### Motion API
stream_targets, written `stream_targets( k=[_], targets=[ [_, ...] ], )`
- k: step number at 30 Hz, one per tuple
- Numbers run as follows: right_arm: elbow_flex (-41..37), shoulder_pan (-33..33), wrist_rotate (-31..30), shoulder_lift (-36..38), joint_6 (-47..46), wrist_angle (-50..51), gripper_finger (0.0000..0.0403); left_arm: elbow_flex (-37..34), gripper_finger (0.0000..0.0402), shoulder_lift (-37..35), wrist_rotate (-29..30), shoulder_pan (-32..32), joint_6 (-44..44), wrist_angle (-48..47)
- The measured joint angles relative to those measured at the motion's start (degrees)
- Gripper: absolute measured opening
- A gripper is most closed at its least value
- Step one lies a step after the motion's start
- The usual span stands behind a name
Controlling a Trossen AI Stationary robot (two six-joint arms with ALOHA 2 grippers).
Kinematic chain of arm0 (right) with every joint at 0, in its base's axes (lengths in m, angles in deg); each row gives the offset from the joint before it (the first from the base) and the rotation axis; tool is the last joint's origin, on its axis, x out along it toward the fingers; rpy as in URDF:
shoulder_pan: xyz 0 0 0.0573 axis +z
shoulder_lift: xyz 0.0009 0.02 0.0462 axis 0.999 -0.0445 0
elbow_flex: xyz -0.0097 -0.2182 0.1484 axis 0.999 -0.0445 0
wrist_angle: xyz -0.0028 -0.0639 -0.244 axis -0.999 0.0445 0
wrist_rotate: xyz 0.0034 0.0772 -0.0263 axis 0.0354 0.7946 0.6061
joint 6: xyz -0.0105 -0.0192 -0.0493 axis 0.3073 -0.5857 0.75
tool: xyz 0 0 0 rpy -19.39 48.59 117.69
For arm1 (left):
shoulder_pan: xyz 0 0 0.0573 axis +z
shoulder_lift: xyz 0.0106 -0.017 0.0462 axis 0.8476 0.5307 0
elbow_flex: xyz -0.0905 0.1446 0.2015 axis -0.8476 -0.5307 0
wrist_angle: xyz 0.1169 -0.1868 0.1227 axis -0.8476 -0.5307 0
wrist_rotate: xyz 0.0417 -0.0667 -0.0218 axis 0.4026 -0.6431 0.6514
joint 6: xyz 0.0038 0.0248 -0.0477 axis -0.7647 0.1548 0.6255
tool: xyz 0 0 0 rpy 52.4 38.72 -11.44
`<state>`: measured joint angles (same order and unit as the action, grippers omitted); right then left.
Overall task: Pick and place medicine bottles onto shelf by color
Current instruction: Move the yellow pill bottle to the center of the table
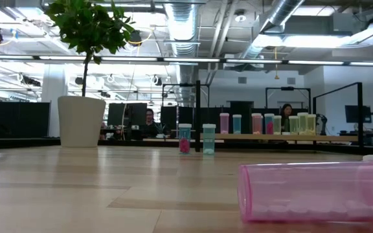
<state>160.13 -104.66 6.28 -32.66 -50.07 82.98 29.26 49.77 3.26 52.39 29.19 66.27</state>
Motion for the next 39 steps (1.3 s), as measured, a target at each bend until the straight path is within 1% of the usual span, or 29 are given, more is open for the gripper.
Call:
stream_targets(
  k=[2, 4, 8, 17, 20, 23, 28, 36, 39],
  targets=[
    [0.02, 0.37, -0.02, 0.06, 0.00, -0.30, 0.0216, 0.00, 0.0075, 0.00, -0.86, 0.00, -0.87, 0.69],
    [0.00, 0.80, -0.03, 0.05, 0.02, -0.33, 0.0208, 0.00, 0.0075, 0.00, -2.94, 0.11, -1.84, 0.59],
    [0.00, 1.61, 0.02, 0.06, 0.02, -1.24, 0.0186, 0.00, 0.0075, 0.00, -5.01, 0.07, -2.02, 0.63],
    [0.02, 1.85, 0.04, 0.17, 0.46, -1.19, 0.0108, -0.02, 0.0075, -0.01, -5.44, 0.04, -1.70, 0.91],
    [0.02, 1.85, 0.04, 0.17, 0.46, -1.23, 0.0100, -0.02, 0.0075, -0.02, -5.00, 0.04, -1.49, 1.17],
    [0.04, 1.75, 0.02, 0.28, 0.35, -1.83, 0.0104, -0.04, 0.0079, -0.02, -4.36, 0.00, -1.46, 2.53],
    [1.83, -0.18, 0.01, 0.95, -0.28, -1.55, 0.0110, -0.07, 0.0104, 0.00, -4.36, 0.07, -0.51, 6.02],
    [6.90, -4.54, -0.16, 2.08, 1.27, 3.83, 0.0105, -0.07, 0.0166, -0.11, -3.82, 0.22, -1.54, 12.54],
    [8.37, -6.92, -0.18, 2.28, 0.15, 3.76, 0.0104, -0.07, 0.0192, -0.11, -3.86, 0.39, -2.21, 15.36]
  ],
)
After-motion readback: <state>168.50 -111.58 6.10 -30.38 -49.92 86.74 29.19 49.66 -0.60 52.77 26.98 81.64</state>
